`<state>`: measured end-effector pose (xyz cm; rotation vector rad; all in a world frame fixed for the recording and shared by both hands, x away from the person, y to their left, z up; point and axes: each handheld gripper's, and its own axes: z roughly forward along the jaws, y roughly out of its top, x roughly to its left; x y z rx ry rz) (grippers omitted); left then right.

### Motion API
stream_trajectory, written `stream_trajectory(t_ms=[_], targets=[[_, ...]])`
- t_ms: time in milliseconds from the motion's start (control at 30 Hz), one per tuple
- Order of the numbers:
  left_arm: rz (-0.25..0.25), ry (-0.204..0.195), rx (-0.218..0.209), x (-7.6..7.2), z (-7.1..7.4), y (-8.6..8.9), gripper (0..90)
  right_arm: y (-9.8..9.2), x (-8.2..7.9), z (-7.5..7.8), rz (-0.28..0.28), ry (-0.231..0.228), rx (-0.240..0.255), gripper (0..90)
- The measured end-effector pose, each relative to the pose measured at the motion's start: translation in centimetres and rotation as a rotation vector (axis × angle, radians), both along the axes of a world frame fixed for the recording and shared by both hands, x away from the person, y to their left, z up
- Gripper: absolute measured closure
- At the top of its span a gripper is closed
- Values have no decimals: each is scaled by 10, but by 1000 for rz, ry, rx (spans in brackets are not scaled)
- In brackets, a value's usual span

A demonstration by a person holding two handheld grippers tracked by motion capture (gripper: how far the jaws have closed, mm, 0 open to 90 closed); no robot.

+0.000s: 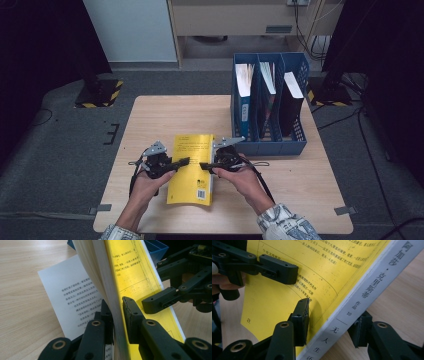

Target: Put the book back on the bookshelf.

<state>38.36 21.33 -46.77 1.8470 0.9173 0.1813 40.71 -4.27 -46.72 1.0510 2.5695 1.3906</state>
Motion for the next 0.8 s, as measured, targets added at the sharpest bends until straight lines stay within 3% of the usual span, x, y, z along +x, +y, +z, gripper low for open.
stream_trajectory(t_ms=[100,200,300,433,800], targets=[[4,6,-6,4,5,0,792,-1,3,6,-14,-10,-3,610],[11,-8,-6,4,9,0,792,-1,4,12,-26,-53,-15,634],[17,-2,-26,5,10,2,792,-2,5,18,-31,-63,-2,663],[14,0,-2,8,14,3,783,-3,7,21,-32,-73,-5,680],[6,14,-10,12,14,6,758,-4,8,26,-26,-82,0,698]])
